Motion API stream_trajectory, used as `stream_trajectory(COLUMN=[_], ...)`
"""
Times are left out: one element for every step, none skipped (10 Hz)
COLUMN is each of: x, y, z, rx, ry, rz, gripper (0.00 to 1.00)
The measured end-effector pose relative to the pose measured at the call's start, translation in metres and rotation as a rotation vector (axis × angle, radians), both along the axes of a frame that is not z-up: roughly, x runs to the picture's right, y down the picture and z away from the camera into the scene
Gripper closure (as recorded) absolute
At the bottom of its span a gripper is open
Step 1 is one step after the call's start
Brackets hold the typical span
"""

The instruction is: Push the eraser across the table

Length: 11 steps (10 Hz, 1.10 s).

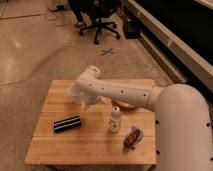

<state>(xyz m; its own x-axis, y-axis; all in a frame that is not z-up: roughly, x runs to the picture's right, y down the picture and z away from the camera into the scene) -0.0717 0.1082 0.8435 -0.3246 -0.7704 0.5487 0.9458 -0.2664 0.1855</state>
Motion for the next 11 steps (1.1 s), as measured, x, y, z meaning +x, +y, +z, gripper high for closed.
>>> stream_trajectory(x=[-0.002, -0.003, -0.006, -0.009, -0.009, -0.009, -0.009, -0.009, -0.009, -0.009, -0.010], y=[0.008, 0.014, 0.022, 0.031, 0.037, 0.040, 0.042, 0.045, 0.046, 0.047, 0.049], z=[0.003, 0.005, 0.008, 0.011, 0.014, 0.017, 0.020, 0.023, 0.026, 0.027, 0.029], rx=[-0.010, -0.018, -0.027, -0.039, -0.045, -0.050, -0.052, -0.055, -0.057, -0.059, -0.062], ry=[-0.004, -0.006, -0.008, -0.010, -0.009, -0.007, -0.005, -0.002, 0.001, 0.003, 0.004], rz=[-0.002, -0.003, -0.007, -0.012, -0.016, -0.017, -0.019, -0.021, -0.021, -0.021, -0.020], gripper=[0.20, 0.20, 0.20, 0.20, 0.20, 0.20, 0.20, 0.20, 0.20, 0.20, 0.20])
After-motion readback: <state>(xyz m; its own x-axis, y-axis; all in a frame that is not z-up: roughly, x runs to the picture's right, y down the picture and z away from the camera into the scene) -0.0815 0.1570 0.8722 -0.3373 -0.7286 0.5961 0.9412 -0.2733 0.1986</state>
